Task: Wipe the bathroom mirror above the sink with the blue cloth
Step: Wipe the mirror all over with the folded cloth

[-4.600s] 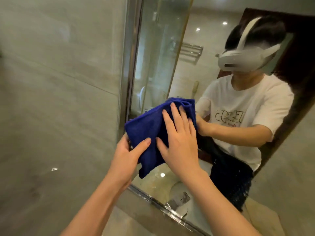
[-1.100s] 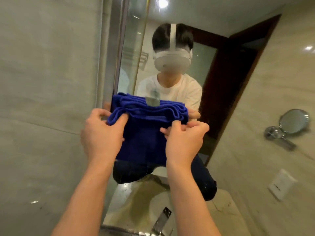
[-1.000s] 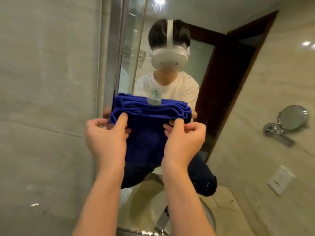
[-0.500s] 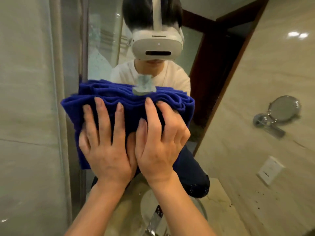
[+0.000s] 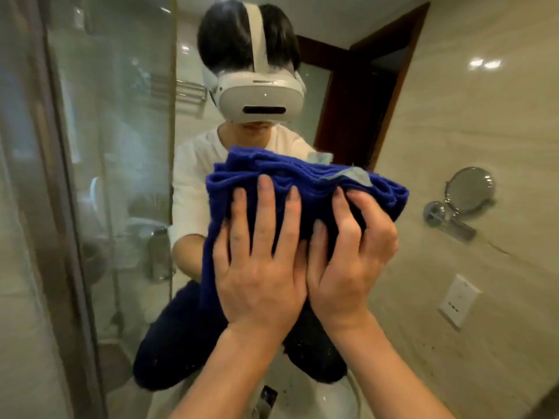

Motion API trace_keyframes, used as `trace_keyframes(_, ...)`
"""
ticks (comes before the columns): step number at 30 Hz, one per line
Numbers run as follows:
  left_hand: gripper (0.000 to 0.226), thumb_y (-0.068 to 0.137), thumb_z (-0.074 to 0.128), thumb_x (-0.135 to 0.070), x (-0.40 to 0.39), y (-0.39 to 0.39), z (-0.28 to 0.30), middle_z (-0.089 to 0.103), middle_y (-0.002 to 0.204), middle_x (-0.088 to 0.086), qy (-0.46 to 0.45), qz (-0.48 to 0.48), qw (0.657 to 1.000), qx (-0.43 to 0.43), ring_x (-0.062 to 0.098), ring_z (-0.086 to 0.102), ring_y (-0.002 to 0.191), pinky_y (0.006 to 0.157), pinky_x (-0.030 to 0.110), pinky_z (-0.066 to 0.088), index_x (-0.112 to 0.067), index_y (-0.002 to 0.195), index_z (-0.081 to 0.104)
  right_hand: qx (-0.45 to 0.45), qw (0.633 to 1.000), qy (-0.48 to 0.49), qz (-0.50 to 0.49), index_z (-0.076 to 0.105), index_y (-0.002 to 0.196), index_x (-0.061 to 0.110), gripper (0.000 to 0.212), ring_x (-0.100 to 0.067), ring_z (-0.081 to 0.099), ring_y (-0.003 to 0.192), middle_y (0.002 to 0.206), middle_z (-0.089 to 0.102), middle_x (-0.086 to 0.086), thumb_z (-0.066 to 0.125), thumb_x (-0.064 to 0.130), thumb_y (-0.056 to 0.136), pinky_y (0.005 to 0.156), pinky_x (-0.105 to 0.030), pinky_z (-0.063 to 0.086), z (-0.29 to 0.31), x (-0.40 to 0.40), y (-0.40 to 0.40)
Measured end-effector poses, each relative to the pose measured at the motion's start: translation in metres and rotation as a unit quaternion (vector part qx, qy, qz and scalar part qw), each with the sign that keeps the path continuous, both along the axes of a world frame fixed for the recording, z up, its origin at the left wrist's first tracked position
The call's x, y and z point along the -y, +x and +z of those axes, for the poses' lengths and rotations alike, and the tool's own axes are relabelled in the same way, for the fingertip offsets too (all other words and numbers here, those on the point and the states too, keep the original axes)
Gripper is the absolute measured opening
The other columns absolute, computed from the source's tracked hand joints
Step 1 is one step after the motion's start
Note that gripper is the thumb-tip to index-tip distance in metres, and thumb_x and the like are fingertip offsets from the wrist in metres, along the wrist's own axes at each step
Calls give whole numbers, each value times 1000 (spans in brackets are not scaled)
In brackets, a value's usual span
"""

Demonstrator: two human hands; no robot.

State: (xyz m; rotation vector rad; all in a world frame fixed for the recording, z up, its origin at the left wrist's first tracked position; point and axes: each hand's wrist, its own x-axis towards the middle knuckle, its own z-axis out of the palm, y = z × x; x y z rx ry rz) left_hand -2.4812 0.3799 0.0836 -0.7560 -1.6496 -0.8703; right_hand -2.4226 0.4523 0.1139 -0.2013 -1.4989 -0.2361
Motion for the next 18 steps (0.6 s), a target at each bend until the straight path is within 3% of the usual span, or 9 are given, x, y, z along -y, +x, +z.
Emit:
trace_keyframes(4,49,106,37,-36,-29,27,69,25,159,9,8,-39,999,-22,28,19,148,118,42,19,-21,152,30,-61,998,-21,-9,61,122,-1,30,-33,56,111,120,59,-22,52,15,98,96,-41,41,59,-34,24)
trace_keyframes(7,49,106,36,-35,-37,32,81,26,159,9,12,-30,999,-36,28,21,149,120,42,21,-20,152,31,-78,996,-30,-24,62,123,0,30,-34,57,109,121,59,-20,55,14,97,92,-41,43,73,-40,27)
trace_keyframes(10,52,105,36,-34,-39,31,53,15,160,9,17,-21,999,-18,27,14,150,121,43,19,-20,153,25,-62,998,-18,-17,60,126,3,31,-32,57,109,124,58,-17,55,15,98,91,-41,43,48,-42,27)
trace_keyframes(13,57,105,29,-38,-41,39,-14,1,164,6,-11,-3,1000,19,28,7,152,117,43,19,-21,157,13,-7,1000,-8,-5,52,128,9,32,-30,52,111,128,49,-11,51,20,98,92,-42,41,-13,-44,35)
trace_keyframes(16,56,104,21,-42,-43,48,-71,-5,165,5,-27,5,997,74,33,14,148,106,49,28,-21,156,12,55,998,16,1,50,123,10,28,-30,52,103,124,48,-11,49,24,98,82,-45,47,-64,-49,41)
trace_keyframes(18,55,104,22,-41,-44,53,-75,-4,165,6,-23,15,994,105,33,14,148,104,50,28,-20,155,15,60,998,8,4,50,122,12,27,-28,52,103,123,49,-9,49,25,98,83,-43,45,-70,-50,43)
